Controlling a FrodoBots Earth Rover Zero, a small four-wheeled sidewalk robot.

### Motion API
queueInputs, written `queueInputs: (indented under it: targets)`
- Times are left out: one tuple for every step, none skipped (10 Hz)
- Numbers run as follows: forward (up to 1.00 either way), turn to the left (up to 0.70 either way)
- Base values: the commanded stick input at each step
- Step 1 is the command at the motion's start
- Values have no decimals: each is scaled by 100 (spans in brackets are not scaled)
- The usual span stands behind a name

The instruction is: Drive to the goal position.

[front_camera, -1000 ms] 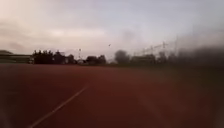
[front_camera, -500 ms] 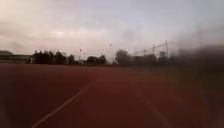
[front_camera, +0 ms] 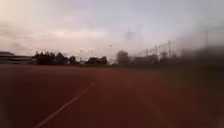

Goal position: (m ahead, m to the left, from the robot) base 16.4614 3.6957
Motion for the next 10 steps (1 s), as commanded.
queueInputs:
  targets:
    - [70, 2]
    - [70, 2]
    - [70, 2]
    - [70, 2]
    - [70, 2]
    - [70, 2]
    - [70, 2]
    - [70, 2]
    - [70, 2]
    - [70, 2]
